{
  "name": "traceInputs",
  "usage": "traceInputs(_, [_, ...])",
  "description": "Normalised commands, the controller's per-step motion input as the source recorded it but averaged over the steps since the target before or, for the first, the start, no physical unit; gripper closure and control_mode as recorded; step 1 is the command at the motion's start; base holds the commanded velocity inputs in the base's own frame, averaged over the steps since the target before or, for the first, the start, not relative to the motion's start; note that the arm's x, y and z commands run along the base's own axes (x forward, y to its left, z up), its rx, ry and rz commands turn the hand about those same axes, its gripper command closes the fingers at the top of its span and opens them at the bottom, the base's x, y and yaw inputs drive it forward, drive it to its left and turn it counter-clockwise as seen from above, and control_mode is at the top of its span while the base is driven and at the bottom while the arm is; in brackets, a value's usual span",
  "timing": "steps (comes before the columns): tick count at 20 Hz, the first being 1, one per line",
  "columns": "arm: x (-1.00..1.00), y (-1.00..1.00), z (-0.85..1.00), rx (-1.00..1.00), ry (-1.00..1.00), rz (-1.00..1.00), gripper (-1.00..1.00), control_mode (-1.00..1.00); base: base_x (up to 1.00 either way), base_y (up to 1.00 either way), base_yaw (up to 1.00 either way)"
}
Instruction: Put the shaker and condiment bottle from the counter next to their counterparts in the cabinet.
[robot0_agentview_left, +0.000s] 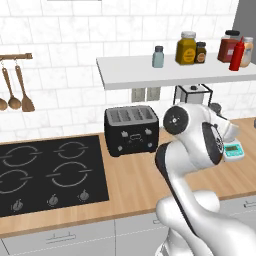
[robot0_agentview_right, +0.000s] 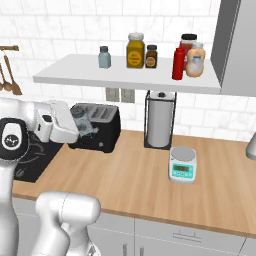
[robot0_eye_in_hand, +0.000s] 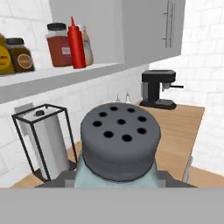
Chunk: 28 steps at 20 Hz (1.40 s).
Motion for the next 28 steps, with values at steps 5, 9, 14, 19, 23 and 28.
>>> traceInputs(5, [-0.06, 0.17, 0.97, 0.0, -0.01, 0.32, 1.0, -1.0, 0.0, 0.0, 0.0])
traceInputs(9, [-0.16, 0.41, 0.83, 0.0, 0.1, 0.37, 1.0, -1.0, 0.0, 0.0, 0.0])
traceInputs(14, [-0.1, 0.47, 0.8, 0.0, 0.07, 0.32, 1.0, -1.0, 0.0, 0.0, 0.0])
traceInputs(19, [-0.11, 0.54, 0.13, -0.12, -0.01, 0.24, 1.0, -1.0, 0.0, 0.0, 0.0])
traceInputs(23, [0.11, 0.19, 0.0, -0.07, -0.06, 0.21, 1.0, -1.0, 0.0, 0.0, 0.0])
traceInputs(28, [0.34, 0.06, 0.01, -0.01, -0.03, 0.17, 1.0, -1.0, 0.0, 0.0, 0.0])
